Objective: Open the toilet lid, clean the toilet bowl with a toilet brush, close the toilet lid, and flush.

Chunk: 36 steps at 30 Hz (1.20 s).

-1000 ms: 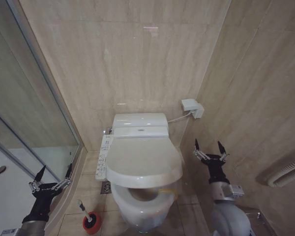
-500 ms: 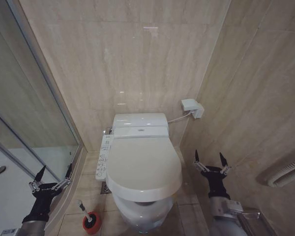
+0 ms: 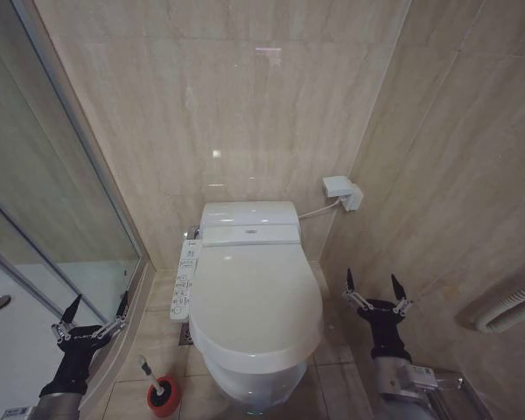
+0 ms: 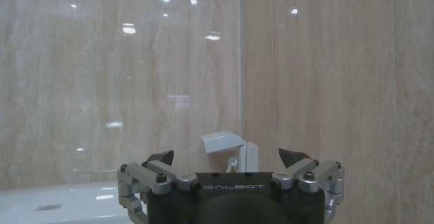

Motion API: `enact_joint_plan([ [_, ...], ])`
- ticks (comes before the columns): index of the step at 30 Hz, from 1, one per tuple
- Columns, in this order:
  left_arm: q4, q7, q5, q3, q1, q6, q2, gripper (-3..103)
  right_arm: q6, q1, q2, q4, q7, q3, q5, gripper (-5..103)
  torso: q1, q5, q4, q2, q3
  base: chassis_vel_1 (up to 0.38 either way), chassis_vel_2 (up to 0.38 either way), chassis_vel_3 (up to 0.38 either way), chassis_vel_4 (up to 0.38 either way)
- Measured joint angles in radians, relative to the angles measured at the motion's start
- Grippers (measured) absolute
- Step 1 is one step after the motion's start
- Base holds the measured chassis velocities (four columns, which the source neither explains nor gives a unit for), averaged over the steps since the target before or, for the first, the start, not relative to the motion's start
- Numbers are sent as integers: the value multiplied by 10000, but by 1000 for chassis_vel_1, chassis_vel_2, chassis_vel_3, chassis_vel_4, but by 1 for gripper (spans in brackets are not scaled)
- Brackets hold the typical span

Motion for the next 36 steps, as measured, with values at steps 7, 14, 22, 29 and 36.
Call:
enact_joint_plan([
  [7, 0, 0, 0, 0, 0, 0, 0, 100, -42, 37, -13, 0, -1, -12, 41, 100, 0, 0, 0, 0, 0, 0, 0, 0, 0],
  [14, 0, 0, 0, 0, 0, 0, 0, 100, -48, 42, -17, 0, -1, -17, 48, 100, 0, 0, 0, 0, 0, 0, 0, 0, 0],
  [22, 0, 0, 0, 0, 0, 0, 0, 100, -54, 47, -20, 0, -1, -20, 53, 100, 0, 0, 0, 0, 0, 0, 0, 0, 0],
  [29, 0, 0, 0, 0, 0, 0, 0, 100, -55, 49, -21, 0, 0, -20, 58, 100, 0, 0, 0, 0, 0, 0, 0, 0, 0],
  [36, 0, 0, 0, 0, 0, 0, 0, 100, -55, 49, -22, -2, 0, -20, 63, 100, 0, 0, 0, 0, 0, 0, 0, 0, 0],
])
